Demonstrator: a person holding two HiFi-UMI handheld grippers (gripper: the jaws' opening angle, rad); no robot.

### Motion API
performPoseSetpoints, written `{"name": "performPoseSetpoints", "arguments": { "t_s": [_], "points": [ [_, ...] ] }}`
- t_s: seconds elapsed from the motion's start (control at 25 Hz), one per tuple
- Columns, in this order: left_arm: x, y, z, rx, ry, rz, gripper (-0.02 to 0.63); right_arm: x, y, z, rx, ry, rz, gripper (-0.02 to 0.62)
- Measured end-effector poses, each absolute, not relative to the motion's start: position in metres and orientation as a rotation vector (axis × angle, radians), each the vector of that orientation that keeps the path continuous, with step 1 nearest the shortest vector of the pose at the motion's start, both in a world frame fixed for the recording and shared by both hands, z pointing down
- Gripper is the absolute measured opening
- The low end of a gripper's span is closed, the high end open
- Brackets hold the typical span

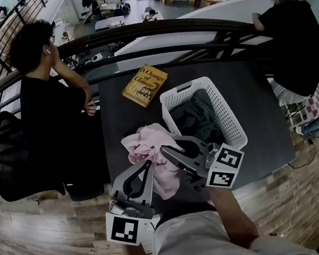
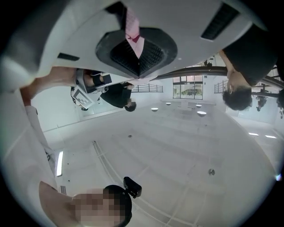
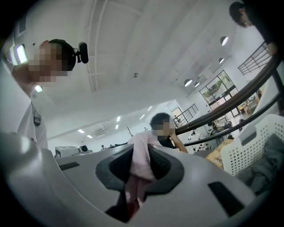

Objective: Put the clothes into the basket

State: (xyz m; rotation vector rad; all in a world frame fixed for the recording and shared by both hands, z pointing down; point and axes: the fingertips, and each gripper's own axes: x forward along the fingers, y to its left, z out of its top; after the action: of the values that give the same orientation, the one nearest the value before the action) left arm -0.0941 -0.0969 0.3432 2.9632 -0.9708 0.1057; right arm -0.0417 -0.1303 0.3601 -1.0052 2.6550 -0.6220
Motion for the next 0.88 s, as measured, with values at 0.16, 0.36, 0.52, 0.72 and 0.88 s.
{"name": "performPoseSetpoints", "arguments": {
  "t_s": [0.16, 0.36, 0.52, 0.72, 0.88],
  "points": [
    [-0.085, -0.098, 0.331, 2.999, -0.958, 0.095, 0.002, -0.028, -0.132, 0.343, -1.001, 2.622, -0.585, 0.066],
    [-0.073, -0.100, 0.318, 3.038, -0.931, 0.097, 0.002, -0.008, -0.134, 0.320, -1.007, 2.571, -0.541, 0.065],
    [-0.062, -0.102, 0.308, 3.071, -0.899, 0.088, 0.002, 0.009, -0.133, 0.303, -1.007, 2.516, -0.512, 0.064],
    [-0.047, -0.102, 0.297, 3.118, -0.850, 0.070, 0.002, 0.028, -0.130, 0.285, -1.013, 2.471, -0.463, 0.066],
    [-0.033, -0.099, 0.287, 3.166, -0.800, 0.052, 0.002, 0.045, -0.125, 0.273, -1.022, 2.427, -0.439, 0.064]
  ]
}}
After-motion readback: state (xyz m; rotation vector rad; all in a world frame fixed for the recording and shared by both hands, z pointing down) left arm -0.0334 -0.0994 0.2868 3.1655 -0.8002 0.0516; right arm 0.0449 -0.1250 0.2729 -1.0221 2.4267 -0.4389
